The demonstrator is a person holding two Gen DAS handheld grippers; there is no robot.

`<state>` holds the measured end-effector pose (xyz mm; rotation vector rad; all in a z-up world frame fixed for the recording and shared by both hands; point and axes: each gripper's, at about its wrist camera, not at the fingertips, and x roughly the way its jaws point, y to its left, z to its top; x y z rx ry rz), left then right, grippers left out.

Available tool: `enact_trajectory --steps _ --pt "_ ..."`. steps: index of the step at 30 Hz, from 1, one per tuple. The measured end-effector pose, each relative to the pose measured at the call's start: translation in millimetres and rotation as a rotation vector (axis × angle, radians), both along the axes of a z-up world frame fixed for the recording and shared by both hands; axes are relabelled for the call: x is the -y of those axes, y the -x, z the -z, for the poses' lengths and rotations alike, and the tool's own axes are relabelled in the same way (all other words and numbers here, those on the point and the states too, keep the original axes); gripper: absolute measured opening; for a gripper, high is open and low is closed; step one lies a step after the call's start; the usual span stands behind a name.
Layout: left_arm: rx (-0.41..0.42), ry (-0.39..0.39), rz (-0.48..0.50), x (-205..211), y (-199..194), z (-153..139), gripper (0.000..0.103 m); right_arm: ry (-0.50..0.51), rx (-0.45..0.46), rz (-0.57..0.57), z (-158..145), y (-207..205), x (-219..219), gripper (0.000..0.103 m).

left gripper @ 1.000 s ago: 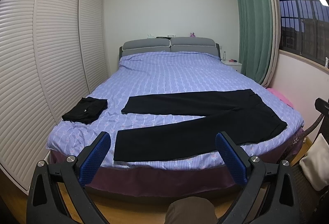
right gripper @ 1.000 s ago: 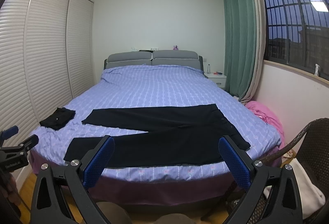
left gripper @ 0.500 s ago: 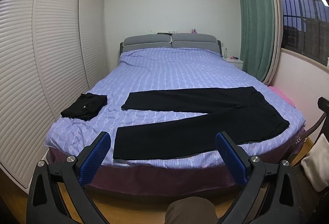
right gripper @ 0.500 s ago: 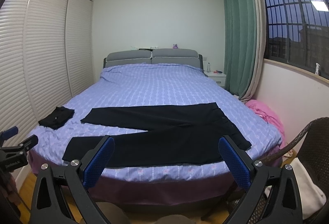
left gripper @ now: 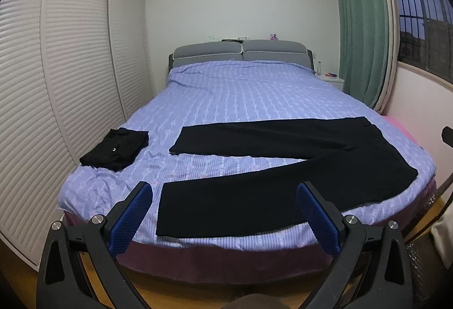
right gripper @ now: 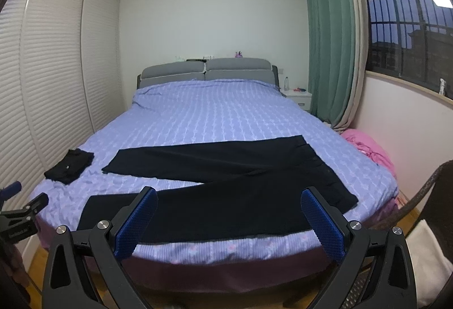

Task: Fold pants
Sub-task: 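Lower both tools toward the black pants' hem edge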

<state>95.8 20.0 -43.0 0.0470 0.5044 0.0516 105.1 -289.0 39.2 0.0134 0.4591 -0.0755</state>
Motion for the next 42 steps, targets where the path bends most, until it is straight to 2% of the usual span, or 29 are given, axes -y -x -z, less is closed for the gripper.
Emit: enact_trajectory --steps 3,7,12,20,24,31,35,37,39,42 --pt "0.025 -0.010 -0.014 -10 -6 16 0.103 -0.012 -0.004 0.003 14 -18 -7 0.103" --pt "0.049 -0.060 -0.014 -22 -13 43 0.103 -0.055 -0.036 0.011 44 -36 -17 0.103" --pt "0.015 -0.094 0.032 -41 -25 81 0.103 -0.079 -0.103 0.023 92 -62 -40 0.103" --pt "-0.062 -0.019 0.079 -95 -45 128 0.103 -0.160 -0.122 -0.006 142 -89 -84 0.103" --pt "-0.124 -0.009 0.075 -121 -60 160 0.103 -0.133 -0.135 -0.057 170 -100 -123 0.102" --pt "-0.181 0.048 0.060 -154 -74 207 0.091 -0.038 -0.160 -0.144 204 -105 -171 0.098" --pt "-0.203 0.120 0.050 -166 -84 226 0.081 -0.003 -0.177 -0.157 216 -112 -176 0.094" --pt "-0.200 0.150 0.032 -170 -88 232 0.080 -0.009 -0.194 -0.154 221 -116 -173 0.091" --pt "-0.205 0.176 0.024 -173 -92 238 0.075 -0.012 -0.208 -0.146 226 -119 -171 0.090" --pt "-0.224 0.224 0.017 -177 -100 247 0.059 -0.010 -0.221 -0.145 231 -123 -171 0.091"
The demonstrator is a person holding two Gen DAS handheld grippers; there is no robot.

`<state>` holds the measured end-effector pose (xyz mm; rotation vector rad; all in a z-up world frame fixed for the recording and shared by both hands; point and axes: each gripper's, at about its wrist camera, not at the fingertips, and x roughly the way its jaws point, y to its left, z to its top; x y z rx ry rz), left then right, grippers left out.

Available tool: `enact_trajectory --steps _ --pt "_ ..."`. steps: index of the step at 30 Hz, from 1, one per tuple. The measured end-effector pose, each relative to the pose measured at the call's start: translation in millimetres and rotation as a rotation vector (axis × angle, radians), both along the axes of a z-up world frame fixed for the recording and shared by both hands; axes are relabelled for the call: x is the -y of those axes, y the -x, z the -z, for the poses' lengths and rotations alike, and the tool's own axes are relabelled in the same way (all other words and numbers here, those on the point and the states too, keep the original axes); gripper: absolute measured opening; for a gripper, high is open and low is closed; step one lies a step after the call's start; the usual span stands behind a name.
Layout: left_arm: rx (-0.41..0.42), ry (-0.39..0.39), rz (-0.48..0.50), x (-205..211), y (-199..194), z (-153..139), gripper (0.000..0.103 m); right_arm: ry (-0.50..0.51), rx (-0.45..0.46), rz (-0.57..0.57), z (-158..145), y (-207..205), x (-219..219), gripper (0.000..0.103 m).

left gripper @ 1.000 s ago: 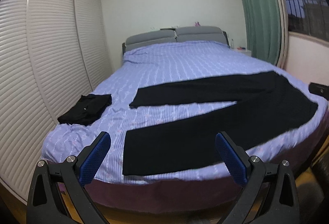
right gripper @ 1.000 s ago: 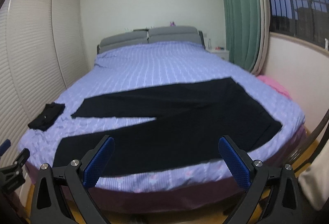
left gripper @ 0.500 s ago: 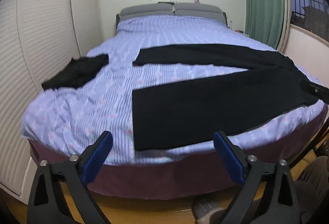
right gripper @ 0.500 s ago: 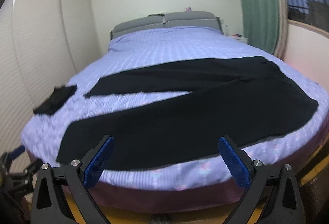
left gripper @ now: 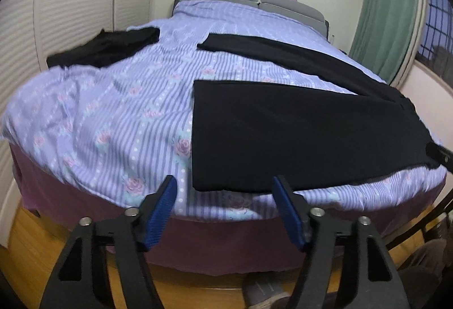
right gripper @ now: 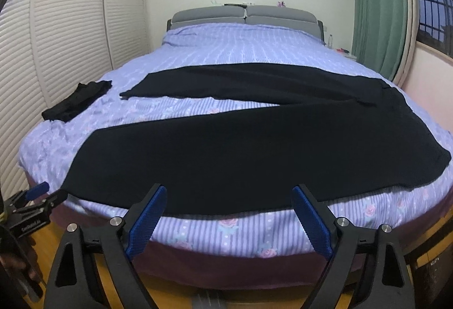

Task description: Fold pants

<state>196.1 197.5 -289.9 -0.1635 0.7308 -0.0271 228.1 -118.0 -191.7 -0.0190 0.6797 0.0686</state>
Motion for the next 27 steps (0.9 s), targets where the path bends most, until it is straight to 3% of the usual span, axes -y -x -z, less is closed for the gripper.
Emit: enact_trajectory --steps 6,10,13,14,19,27 --pt "-0.031 0.069 -0.013 -1 -11 10 0.056 0.072 0.018 -0.061 5 -5 -13 0.090" --pt "-0.043 0.105 -0.035 -4 -15 14 0.055 0.040 -0.004 -0.067 9 -9 -8 0.085" --pt "-0.051 0.125 -0.059 -9 -18 18 0.040 0.013 -0.038 -0.057 19 -13 -1 0.081" --pt "-0.059 0.128 -0.064 -10 -20 20 0.031 0.015 -0.046 -0.055 22 -14 0 0.079" --pt "-0.063 0.095 -0.065 -8 -20 18 0.025 -0.028 -0.098 -0.024 33 -18 14 0.066" --pt "-0.022 0.026 -0.066 -3 -4 -9 0.025 0.013 -0.094 0.018 34 -10 30 0.062"
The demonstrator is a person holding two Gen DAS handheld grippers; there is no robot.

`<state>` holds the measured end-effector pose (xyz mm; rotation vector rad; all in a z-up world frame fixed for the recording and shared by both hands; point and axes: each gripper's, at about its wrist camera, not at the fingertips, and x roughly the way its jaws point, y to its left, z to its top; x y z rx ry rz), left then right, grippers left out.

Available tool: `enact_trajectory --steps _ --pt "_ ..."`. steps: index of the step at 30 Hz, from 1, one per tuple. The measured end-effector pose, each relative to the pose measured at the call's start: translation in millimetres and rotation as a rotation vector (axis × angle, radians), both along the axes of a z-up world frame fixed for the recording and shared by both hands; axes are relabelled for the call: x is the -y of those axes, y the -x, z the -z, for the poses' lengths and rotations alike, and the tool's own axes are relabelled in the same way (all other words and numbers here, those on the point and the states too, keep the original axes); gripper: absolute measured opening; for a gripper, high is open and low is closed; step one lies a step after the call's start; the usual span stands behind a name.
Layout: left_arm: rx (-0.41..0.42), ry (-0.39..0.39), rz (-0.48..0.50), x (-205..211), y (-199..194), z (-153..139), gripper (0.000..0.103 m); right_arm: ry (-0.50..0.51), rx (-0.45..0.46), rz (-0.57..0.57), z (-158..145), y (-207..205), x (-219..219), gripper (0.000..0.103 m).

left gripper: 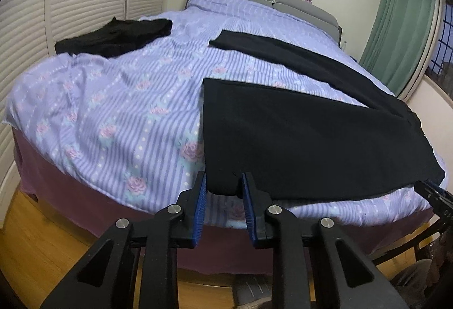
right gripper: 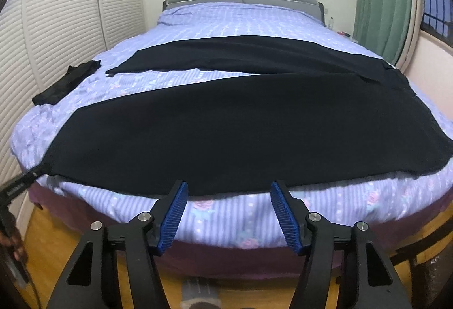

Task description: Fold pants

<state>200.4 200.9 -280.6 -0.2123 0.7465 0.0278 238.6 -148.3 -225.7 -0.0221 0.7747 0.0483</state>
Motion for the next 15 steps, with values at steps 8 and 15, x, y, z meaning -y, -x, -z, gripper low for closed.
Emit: enact_trajectory --steps 8,15 --pt "0.014 -0.020 0.001 5 4 -9 0.024 -0.013 -0.004 0.011 0 2 11 0.062" --pt "0.058 -0.041 0.020 13 4 -31 0.024 -0.023 -0.005 0.003 4 4 15 0.062"
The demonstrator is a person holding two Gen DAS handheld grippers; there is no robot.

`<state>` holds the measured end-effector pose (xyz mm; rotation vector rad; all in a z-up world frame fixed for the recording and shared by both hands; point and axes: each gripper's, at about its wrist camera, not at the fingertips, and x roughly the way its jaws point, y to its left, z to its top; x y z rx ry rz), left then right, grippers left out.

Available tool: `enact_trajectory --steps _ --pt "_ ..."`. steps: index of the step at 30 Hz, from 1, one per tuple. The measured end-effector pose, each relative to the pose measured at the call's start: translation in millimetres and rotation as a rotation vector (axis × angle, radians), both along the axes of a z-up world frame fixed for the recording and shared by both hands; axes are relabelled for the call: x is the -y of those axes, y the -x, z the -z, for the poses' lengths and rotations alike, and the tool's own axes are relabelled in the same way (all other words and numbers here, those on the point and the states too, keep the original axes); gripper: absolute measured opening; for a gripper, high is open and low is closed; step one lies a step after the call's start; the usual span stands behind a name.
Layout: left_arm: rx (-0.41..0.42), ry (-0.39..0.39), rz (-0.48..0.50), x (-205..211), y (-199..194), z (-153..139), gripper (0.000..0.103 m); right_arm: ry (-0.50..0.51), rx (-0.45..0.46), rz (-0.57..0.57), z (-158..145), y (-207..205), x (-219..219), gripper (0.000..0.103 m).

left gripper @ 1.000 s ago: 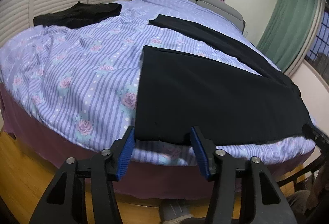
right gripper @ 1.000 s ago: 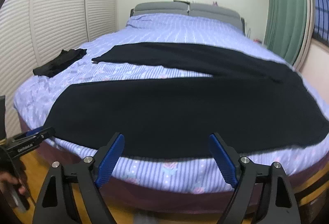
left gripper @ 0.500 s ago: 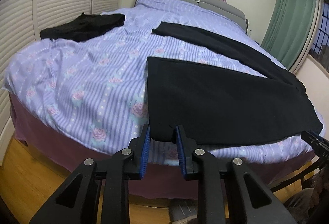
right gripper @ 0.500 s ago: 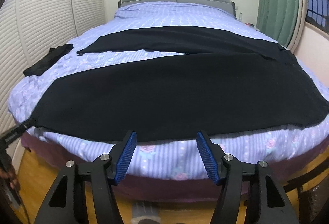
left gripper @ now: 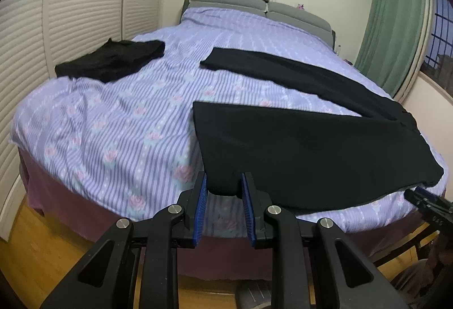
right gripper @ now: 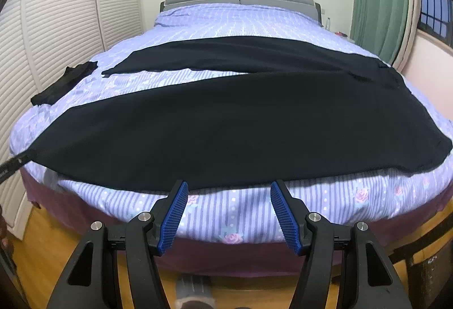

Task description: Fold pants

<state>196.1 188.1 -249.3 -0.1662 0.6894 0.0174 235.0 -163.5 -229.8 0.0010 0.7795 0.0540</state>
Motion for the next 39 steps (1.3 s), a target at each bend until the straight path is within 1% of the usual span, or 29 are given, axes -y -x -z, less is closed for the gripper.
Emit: enact_trajectory --steps 4,7,9,11,15,22,25,27,31,33,34,35,37,39 --pt "0.016 -0.026 0.006 5 -1 -10 0.024 -0.020 0.001 0.014 7 -1 8 0.062" --pt "0.012 -0.045 0.003 9 -2 -11 0.024 -0.042 -0.015 0.013 14 -3 13 0.062" --pt "0.003 -0.051 -0.003 11 -4 -10 0.024 -0.032 -0.020 0.014 18 -5 14 0.057" --pt "-0.011 -0.044 -0.008 11 -5 -8 0.024 -0.081 -0.045 0.009 23 -12 16 0.051" --pt "-0.007 -0.066 -0.006 11 -5 -8 0.024 -0.260 -0.092 0.016 35 -26 29 0.049" --pt "-0.016 -0.085 -0.022 13 -6 -2 0.024 -0.388 -0.105 0.013 51 -37 32 0.049" --pt "-0.027 -0.061 -0.035 10 -8 1 0.024 -0.422 -0.088 0.007 50 -42 31 0.049" --pt "-0.025 -0.067 -0.036 10 -9 1 0.024 -0.437 -0.075 0.015 47 -46 31 0.049" --pt "-0.019 -0.081 -0.038 13 -11 -1 0.024 -0.456 -0.079 0.042 46 -60 30 0.049" --pt "-0.018 -0.086 -0.043 14 -12 -2 0.024 -0.443 -0.090 0.055 47 -67 27 0.049" --pt "-0.019 -0.089 -0.046 15 -12 -2 0.024 -0.453 -0.115 0.074 51 -72 26 0.044" --pt "-0.020 -0.090 -0.048 15 -12 -2 0.024 -0.471 -0.128 0.081 54 -75 27 0.033" --pt "-0.025 -0.091 -0.051 17 -12 -3 0.024 -0.490 -0.148 0.097 57 -79 26 0.015" --pt "-0.024 -0.083 -0.050 18 -12 -7 0.024 -0.492 -0.123 0.100 51 -77 23 0.011"
